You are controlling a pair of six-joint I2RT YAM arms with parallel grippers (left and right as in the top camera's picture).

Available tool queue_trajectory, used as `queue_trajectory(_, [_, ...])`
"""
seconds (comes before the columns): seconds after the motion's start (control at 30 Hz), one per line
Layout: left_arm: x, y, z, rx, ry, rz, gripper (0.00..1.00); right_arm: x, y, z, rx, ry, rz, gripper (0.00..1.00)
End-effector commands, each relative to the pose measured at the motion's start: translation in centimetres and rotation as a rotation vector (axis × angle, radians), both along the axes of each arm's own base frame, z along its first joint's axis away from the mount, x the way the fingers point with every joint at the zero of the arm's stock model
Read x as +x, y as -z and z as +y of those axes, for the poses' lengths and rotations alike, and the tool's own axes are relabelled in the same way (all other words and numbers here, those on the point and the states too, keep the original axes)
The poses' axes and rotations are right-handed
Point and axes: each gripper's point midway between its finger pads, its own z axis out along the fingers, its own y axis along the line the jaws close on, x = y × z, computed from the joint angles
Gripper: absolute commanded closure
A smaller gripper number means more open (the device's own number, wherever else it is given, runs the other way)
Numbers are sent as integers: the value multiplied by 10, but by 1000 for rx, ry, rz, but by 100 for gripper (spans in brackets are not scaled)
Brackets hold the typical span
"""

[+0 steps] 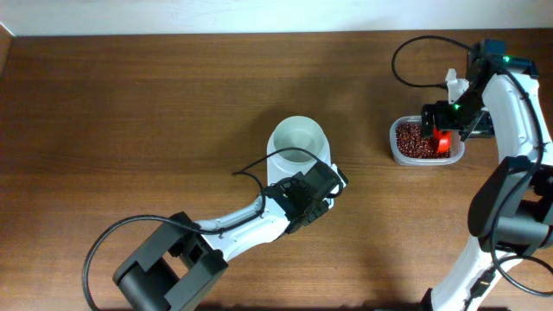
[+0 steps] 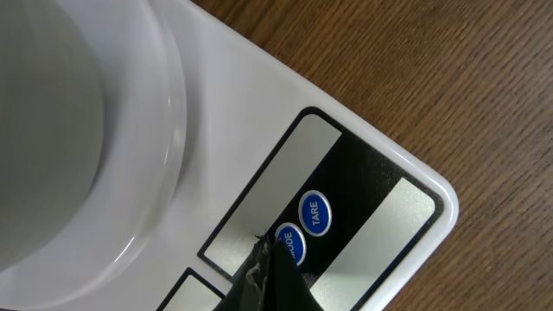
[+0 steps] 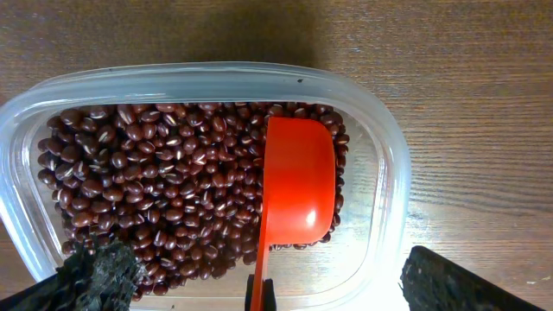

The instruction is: Scoop item into bowl and weigh 50g on scale

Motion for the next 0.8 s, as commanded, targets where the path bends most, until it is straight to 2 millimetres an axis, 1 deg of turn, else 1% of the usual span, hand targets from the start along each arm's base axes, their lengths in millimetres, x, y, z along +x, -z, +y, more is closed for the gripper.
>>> queue_trajectory(0.0, [0,3,-2,11,16,5,100,-2,5,-2,-5,6,16,1])
queue_trajectory(0.2, [-2,4,0,26,23,13,100,-2,5,-2,-5,6,16,1])
queue_trajectory(0.27, [0,4,4,43,12,2,100,-2,5,-2,-5,6,16,1])
queue_trajectory(0.77, [-4,8,6,61,22,24,100,-2,5,-2,-5,6,16,1])
